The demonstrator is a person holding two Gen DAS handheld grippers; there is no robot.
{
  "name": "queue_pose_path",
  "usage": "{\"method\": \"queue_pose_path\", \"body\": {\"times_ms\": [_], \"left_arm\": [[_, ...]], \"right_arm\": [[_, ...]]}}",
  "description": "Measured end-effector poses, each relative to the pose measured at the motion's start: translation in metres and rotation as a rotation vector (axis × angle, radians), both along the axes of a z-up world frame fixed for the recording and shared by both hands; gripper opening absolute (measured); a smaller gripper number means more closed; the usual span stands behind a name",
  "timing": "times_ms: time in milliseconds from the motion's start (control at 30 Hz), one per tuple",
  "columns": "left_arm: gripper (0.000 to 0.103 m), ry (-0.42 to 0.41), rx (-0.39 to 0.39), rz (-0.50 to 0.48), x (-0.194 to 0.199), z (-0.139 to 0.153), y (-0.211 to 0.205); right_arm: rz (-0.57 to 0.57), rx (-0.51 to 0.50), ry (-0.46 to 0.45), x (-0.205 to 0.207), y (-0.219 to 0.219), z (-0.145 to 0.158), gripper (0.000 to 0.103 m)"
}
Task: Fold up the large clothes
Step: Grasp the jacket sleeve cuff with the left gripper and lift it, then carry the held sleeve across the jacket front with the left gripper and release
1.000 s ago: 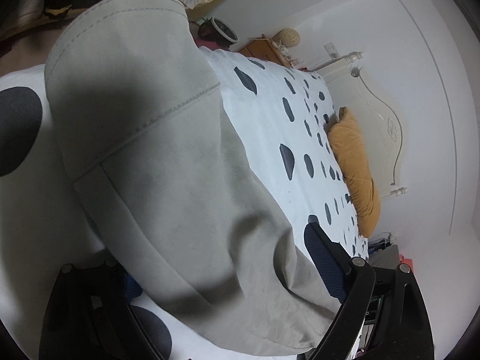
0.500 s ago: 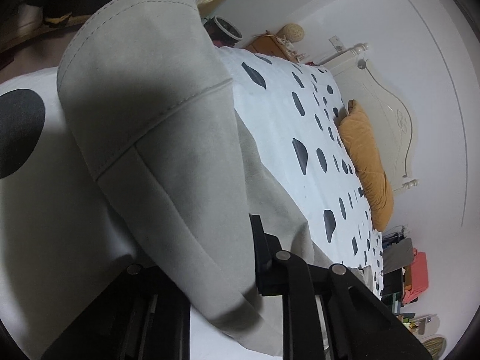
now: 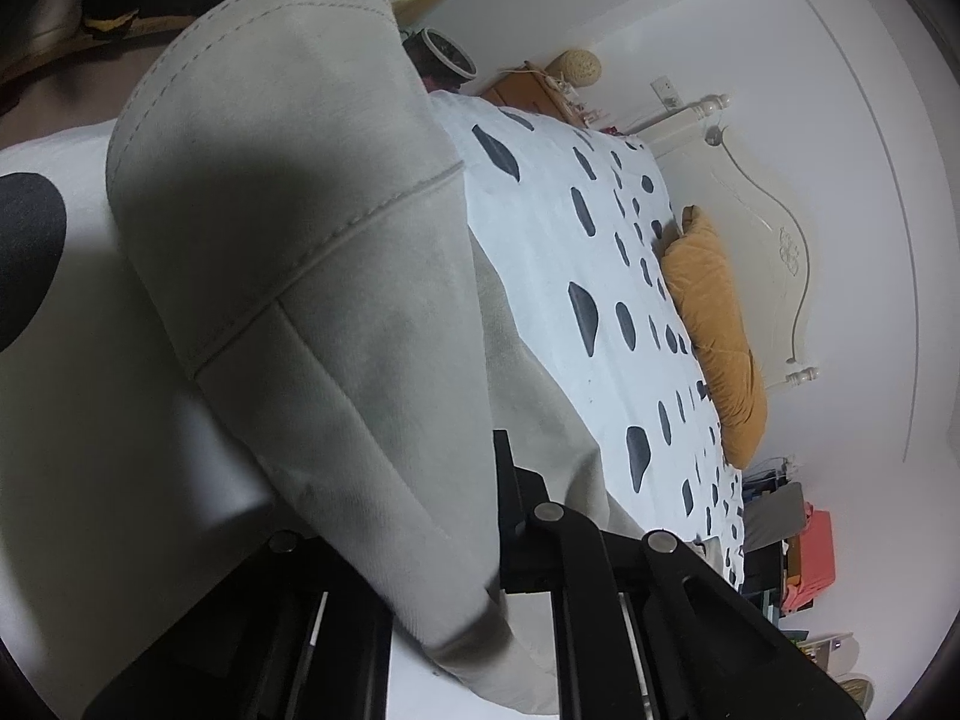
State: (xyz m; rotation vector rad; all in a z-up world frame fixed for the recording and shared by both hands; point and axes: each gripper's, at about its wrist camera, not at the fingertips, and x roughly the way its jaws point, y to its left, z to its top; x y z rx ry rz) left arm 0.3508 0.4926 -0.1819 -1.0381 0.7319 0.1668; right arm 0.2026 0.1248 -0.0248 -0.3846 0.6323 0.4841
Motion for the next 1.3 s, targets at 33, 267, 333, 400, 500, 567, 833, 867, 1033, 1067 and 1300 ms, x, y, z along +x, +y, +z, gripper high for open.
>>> {"method": "queue_pose_path", "body": {"times_ms": [33, 267, 333, 400, 500, 567, 833, 867, 1033, 1067, 1300], "left_arm": [[0.006, -0.005, 0.006, 0.003, -0.007, 0.000, -0.002], [0.004, -0.029, 0.179, -0.028, -0.010, 0.036, -0.030], [0.004, -0.035, 0.285, -0.060, -0.008, 0.055, -0.046], [0.004, -0.048, 0.410, -0.097, -0.009, 0.077, -0.069], [0.004, -0.090, 0.577, -0.189, -0.005, 0.110, -0.120], [0.004, -0.113, 0.640, -0.240, -0.006, 0.124, -0.151], [0.004, -0.257, 0.718, -0.433, -0.010, 0.177, -0.292], [0.004, -0.277, 0.725, -0.455, -0.011, 0.183, -0.311], [0.005, -0.397, 0.719, -0.554, -0.030, 0.217, -0.396], [0.005, -0.414, 0.717, -0.539, -0.037, 0.228, -0.397], [0.005, -0.380, 0.729, -0.171, -0.088, 0.263, -0.272]], "right_arm": [[-0.015, 0.009, 0.014, 0.000, -0.007, -0.001, 0.103], [-0.109, 0.096, 0.098, 0.013, -0.057, -0.005, 0.103], [-0.135, 0.145, 0.126, 0.019, -0.072, -0.005, 0.103], [-0.149, 0.152, 0.127, 0.023, -0.082, -0.006, 0.103], [-0.184, 0.163, 0.110, 0.025, -0.101, -0.004, 0.103], [-0.211, 0.189, 0.122, 0.028, -0.120, -0.003, 0.103], [-0.352, 0.237, 0.110, 0.012, -0.204, 0.001, 0.101], [-0.384, 0.243, 0.108, 0.010, -0.221, 0.000, 0.102], [-0.545, 0.314, 0.140, 0.002, -0.306, -0.001, 0.102], [-0.570, 0.326, 0.136, -0.003, -0.321, 0.000, 0.102], [-0.608, 0.386, 0.125, -0.022, -0.372, 0.000, 0.102]]}}
